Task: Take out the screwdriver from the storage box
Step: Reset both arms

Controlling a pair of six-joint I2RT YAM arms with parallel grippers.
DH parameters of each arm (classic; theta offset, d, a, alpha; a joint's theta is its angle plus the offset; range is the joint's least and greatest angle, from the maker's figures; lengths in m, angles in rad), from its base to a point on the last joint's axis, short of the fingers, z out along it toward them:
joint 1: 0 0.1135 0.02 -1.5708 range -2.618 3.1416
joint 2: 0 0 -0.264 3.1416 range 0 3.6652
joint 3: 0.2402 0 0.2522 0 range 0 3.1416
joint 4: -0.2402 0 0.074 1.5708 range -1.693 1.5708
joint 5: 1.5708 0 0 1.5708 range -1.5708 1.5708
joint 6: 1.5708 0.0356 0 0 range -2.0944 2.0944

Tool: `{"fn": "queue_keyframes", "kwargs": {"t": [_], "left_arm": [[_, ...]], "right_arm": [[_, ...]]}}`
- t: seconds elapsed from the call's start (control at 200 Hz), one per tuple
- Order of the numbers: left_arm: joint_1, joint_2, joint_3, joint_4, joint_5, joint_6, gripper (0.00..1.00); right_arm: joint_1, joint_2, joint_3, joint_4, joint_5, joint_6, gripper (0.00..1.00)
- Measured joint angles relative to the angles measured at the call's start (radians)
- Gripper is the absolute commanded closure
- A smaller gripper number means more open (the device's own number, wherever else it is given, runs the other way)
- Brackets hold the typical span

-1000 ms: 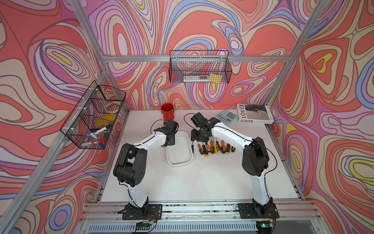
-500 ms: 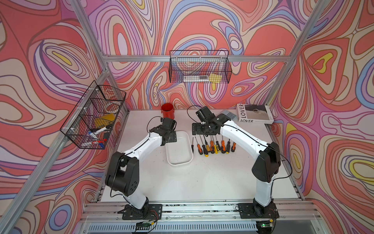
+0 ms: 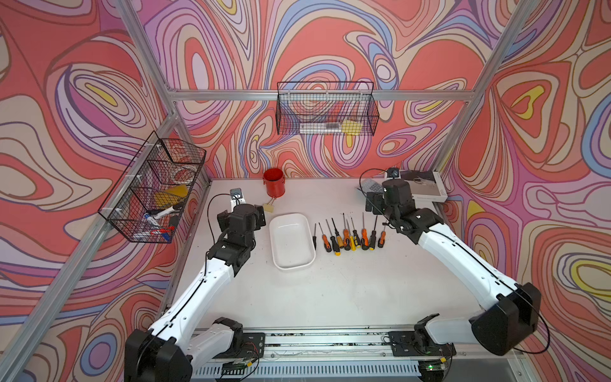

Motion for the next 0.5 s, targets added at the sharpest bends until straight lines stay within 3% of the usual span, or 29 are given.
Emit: {"fn": "queue_keyframes", "kwargs": {"t": [0.185, 0.31, 0.496], "left_arm": [[0.043, 0.083, -0.21, 0.212, 0.027, 0.074, 0.01], [0.043, 0.152, -0.227, 0.315, 0.039, 0.106, 0.01], [0.045, 0.237, -0.243, 0.476, 0.051, 0.176, 0.01]], "right_arm": [[-0.04, -0.062, -0.306, 0.363, 0.04, -0.173, 0.02], [-0.103, -0.06, -0.472, 0.566, 0.02, -0.239, 0.02], [-0.184, 0.034, -0.568, 0.802, -0.06, -0.24, 0.02]]}}
